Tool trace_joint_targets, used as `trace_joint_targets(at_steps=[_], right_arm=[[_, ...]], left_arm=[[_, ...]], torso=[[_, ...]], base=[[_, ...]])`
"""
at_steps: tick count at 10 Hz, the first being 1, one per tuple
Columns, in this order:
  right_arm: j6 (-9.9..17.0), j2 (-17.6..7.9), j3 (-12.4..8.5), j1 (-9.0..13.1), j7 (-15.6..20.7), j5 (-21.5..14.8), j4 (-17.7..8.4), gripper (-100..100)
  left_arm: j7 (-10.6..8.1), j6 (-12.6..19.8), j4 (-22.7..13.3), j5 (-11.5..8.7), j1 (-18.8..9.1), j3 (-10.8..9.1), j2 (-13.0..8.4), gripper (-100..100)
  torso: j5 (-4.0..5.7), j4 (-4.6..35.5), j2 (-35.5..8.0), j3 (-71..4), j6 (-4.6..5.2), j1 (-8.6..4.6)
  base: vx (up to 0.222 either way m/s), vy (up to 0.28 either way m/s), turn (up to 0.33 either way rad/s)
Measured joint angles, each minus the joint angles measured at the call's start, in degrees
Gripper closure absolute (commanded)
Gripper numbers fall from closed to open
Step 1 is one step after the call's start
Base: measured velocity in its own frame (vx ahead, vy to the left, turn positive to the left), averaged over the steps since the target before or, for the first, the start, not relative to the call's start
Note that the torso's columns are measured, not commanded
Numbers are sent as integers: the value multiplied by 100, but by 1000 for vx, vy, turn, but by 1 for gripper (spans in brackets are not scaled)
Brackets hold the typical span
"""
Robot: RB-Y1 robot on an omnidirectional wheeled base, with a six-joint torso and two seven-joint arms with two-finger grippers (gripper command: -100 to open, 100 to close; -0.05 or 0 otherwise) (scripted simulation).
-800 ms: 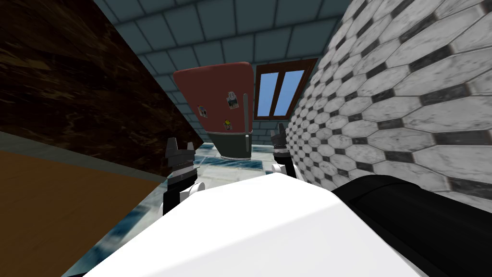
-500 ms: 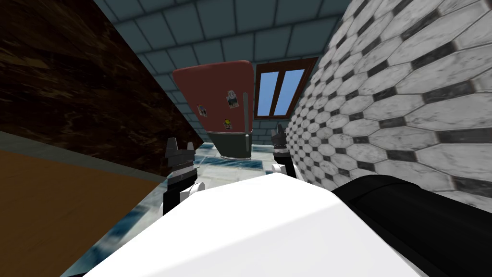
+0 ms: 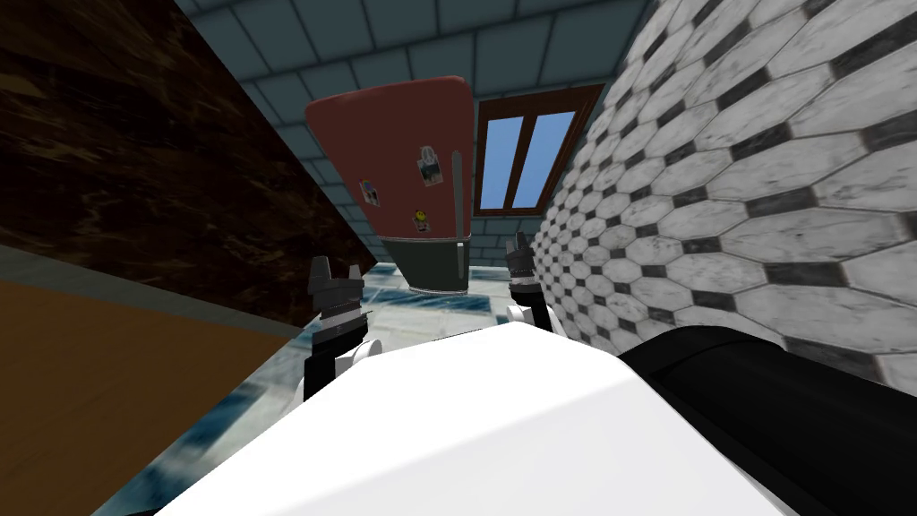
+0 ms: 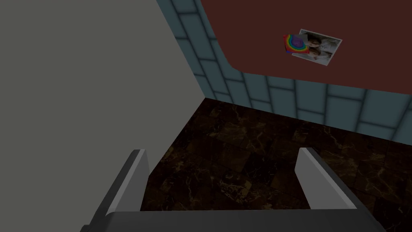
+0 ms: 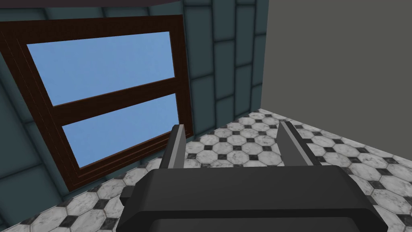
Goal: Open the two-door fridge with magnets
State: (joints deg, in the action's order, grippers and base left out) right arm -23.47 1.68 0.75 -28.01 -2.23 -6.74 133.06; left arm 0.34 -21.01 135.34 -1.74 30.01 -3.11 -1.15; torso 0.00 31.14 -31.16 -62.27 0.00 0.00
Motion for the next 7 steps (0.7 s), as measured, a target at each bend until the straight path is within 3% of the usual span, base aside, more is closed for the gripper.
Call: trace_joint_targets(at_steps=[1,2,4,7], right_arm=[[0,0,0,0,0,0,0,0],[0,0,0,0,0,0,0,0],[1,0,0,-1,0,0,-3,0],[0,1,1,-2,0,0,-3,0]], left_arm=[[0,0,0,0,0,0,0,0],[0,0,0,0,0,0,0,-100],[11,-36,-73,13,-34,9,-222,-100],[51,-236,-342,65,-96,64,-552,-100]], torso=[[0,423,-423,-846,0,0],[0,846,-846,-1692,0,0],[2,1088,-1084,-2204,1,-6],[3,1111,-1102,-2236,0,-9]], base=[[0,0,0],[23,-14,-15],[43,-37,-30],[86,-83,-49]])
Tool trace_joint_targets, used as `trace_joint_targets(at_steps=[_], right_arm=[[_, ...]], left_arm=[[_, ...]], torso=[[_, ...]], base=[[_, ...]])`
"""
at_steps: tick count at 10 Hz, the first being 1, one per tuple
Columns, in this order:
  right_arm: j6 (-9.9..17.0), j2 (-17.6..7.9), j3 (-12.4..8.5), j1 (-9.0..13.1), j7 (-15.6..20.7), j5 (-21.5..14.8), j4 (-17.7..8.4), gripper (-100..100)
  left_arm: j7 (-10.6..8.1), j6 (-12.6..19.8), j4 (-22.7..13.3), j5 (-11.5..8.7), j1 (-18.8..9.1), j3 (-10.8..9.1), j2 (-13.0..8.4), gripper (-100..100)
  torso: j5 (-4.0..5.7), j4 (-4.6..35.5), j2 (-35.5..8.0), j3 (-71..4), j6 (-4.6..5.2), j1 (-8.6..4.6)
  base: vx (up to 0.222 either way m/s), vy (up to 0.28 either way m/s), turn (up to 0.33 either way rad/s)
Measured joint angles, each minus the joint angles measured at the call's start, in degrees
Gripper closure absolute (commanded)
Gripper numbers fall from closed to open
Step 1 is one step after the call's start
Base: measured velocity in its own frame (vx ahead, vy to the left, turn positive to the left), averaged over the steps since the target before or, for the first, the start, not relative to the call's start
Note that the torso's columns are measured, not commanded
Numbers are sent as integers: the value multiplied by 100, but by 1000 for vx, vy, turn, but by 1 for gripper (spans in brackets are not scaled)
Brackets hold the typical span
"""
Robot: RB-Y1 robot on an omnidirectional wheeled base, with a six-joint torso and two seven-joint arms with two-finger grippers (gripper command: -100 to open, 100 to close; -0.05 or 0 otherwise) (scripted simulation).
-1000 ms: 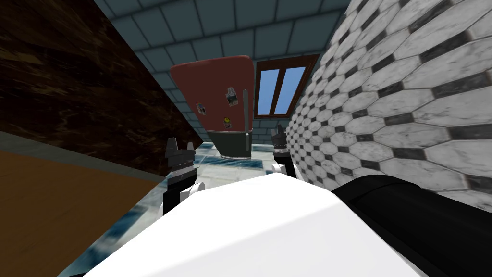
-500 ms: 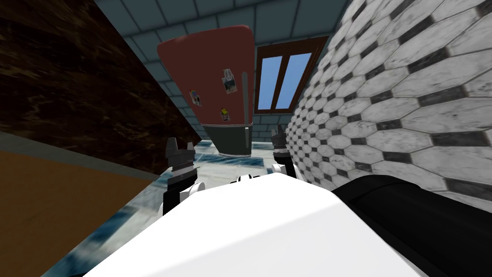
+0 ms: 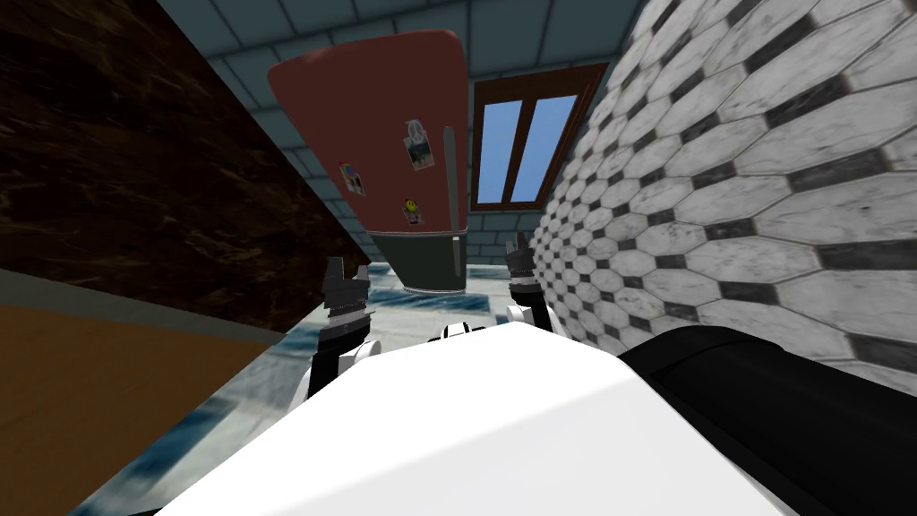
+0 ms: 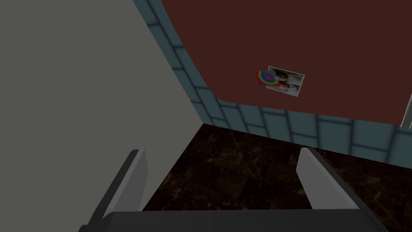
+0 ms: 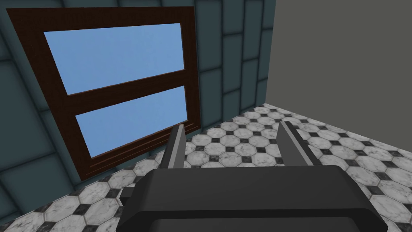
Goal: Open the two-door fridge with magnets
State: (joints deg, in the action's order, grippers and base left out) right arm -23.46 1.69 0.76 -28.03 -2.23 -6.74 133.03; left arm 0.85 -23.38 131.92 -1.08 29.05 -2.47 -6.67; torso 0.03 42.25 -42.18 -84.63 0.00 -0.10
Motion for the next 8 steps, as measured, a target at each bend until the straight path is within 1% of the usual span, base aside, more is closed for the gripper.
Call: trace_joint_targets(at_steps=[2,4,8], right_arm=[[0,0,0,-1,0,0,0,0],[0,0,0,0,0,0,0,0],[0,0,0,0,0,0,0,0]], left_arm=[[43,-98,-281,46,-187,20,-106,-100],[80,-273,-539,89,-254,60,-145,-100],[149,-553,-1054,172,-464,123,-134,-100]], torso=[[-3,-1,6,-4,1,6],[-3,4,-15,8,0,10],[-3,3,-7,4,1,9]], base=[[150,-108,-78],[117,-91,-46],[101,-77,-61]])
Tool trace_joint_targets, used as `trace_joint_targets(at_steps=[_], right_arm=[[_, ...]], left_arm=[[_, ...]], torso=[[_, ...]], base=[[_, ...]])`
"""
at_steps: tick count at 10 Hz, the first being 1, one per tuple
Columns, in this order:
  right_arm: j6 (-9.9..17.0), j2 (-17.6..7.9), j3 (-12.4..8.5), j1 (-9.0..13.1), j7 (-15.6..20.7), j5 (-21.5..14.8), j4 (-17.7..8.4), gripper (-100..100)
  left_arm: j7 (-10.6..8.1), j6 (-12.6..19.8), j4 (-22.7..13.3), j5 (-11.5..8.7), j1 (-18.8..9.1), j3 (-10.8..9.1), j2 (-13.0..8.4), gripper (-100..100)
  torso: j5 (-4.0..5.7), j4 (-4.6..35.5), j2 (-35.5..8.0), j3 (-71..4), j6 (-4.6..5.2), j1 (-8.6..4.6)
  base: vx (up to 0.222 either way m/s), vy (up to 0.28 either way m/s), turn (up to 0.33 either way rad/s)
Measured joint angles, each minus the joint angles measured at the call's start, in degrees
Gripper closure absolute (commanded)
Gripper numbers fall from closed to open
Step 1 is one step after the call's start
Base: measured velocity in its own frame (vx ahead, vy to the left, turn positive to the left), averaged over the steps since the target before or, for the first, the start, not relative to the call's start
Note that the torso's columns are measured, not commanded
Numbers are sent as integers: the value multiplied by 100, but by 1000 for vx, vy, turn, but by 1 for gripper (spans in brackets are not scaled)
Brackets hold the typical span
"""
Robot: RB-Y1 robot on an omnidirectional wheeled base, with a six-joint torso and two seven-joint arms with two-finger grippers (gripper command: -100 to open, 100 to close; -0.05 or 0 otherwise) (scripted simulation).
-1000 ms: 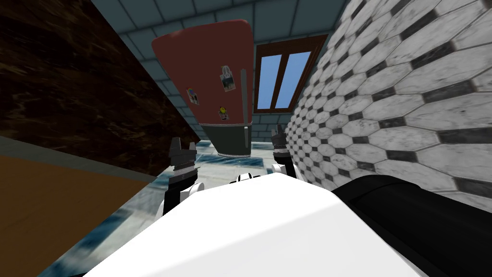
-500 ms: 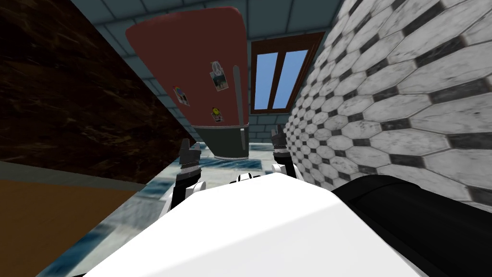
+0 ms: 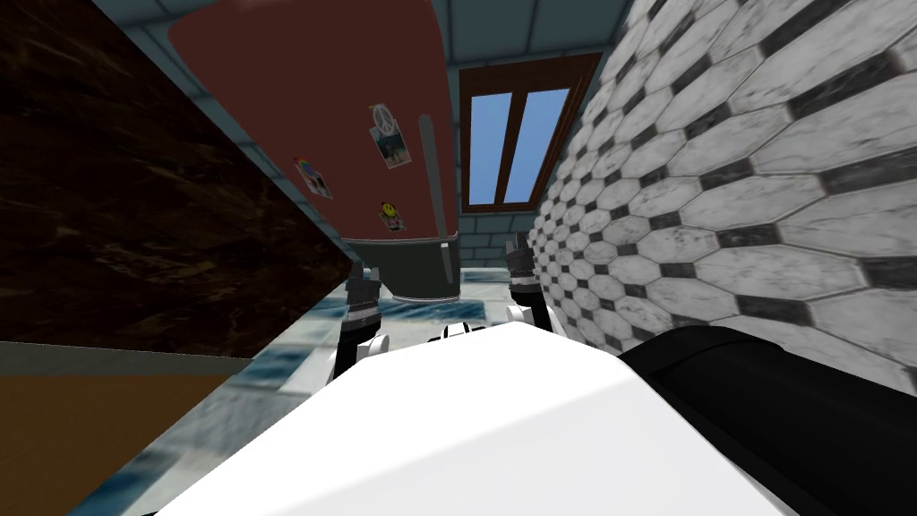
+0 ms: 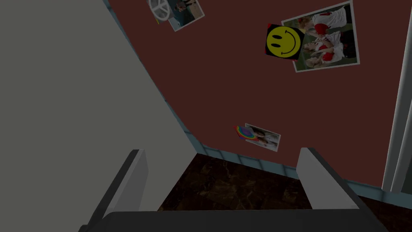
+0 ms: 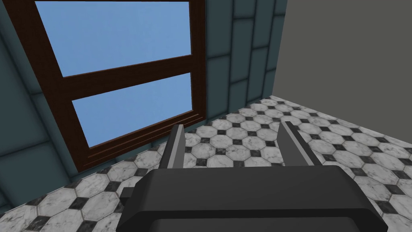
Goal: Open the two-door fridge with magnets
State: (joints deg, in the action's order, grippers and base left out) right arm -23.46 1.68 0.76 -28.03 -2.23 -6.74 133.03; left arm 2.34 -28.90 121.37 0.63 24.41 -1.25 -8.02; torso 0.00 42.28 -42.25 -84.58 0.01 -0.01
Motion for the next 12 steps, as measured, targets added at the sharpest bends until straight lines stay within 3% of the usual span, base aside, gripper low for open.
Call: trace_joint_targets(at_steps=[6,12], right_arm=[[0,0,0,0,0,0,0,0],[0,0,0,0,0,0,0,0]], left_arm=[[101,-414,-685,124,-222,111,77,-100],[202,-769,-1364,237,-505,201,19,-100]], torso=[[1,1,-6,3,-1,1],[1,1,-3,2,-1,-2]], base=[[104,-80,-49],[103,-63,-48]])
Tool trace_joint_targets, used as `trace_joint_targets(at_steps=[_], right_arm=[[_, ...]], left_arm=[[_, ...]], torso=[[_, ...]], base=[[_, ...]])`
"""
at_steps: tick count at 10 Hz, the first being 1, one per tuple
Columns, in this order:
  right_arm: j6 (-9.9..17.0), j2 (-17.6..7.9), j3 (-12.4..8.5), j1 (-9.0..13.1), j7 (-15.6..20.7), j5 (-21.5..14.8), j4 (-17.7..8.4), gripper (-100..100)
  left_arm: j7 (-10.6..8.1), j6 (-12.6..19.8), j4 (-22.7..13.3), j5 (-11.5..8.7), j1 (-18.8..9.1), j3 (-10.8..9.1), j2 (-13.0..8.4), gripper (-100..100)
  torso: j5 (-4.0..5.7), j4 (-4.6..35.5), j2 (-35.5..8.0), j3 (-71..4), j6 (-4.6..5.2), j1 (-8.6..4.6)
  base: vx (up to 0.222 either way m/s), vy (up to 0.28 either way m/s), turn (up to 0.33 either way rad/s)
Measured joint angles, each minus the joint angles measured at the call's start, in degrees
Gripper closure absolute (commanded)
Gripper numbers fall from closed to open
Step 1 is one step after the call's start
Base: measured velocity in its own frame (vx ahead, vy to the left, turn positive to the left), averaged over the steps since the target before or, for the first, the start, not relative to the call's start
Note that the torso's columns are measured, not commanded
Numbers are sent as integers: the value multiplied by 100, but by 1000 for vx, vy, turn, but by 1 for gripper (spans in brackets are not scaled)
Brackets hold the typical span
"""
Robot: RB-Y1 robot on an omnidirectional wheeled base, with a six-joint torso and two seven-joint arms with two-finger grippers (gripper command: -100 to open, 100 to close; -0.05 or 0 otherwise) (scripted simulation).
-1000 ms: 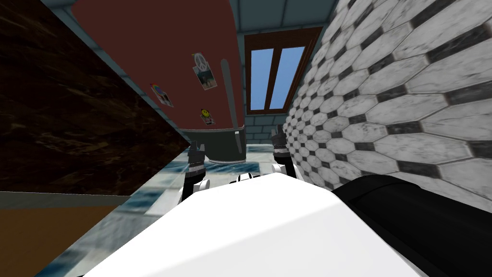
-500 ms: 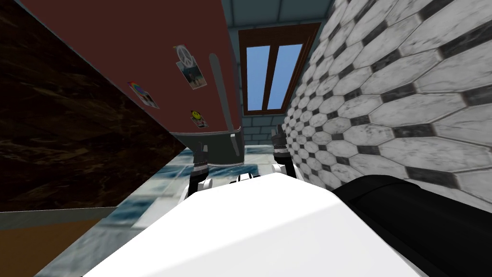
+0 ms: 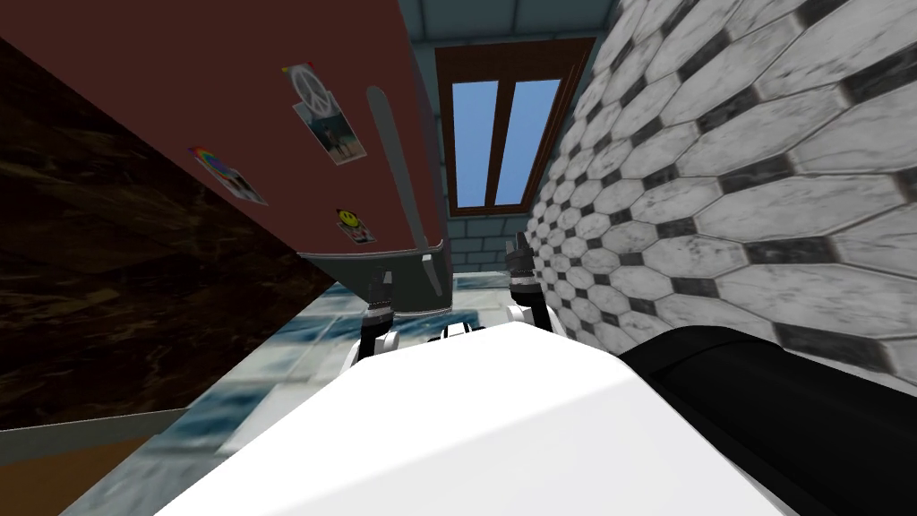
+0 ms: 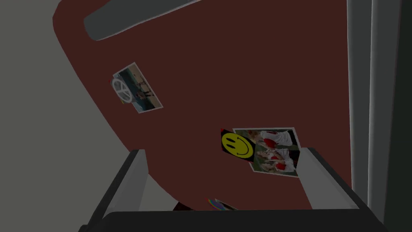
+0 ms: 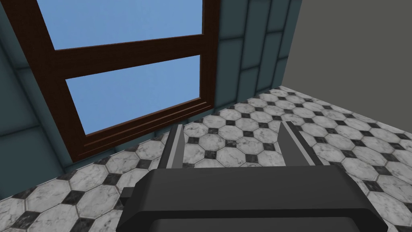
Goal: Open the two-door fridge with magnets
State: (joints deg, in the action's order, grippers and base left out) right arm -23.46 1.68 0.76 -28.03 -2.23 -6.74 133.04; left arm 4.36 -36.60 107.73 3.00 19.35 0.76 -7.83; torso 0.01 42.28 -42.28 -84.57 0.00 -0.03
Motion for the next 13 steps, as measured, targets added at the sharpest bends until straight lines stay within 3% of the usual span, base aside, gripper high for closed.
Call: trace_joint_targets(at_steps=[5,10,13], right_arm=[[0,0,0,0,0,0,0,0],[0,0,-1,0,0,0,0,0],[0,-1,-1,1,0,0,0,0]], left_arm=[[75,-354,-634,95,-237,73,37,-100],[178,-683,-1247,199,-460,153,383,-100],[161,-480,-1081,190,-519,123,369,-100]], torso=[[-2,-1,2,-1,0,8],[-4,-4,12,-6,24,3],[-1,-4,14,-9,3,3]], base=[[108,-67,-52],[87,-59,-26],[26,-6,6]])
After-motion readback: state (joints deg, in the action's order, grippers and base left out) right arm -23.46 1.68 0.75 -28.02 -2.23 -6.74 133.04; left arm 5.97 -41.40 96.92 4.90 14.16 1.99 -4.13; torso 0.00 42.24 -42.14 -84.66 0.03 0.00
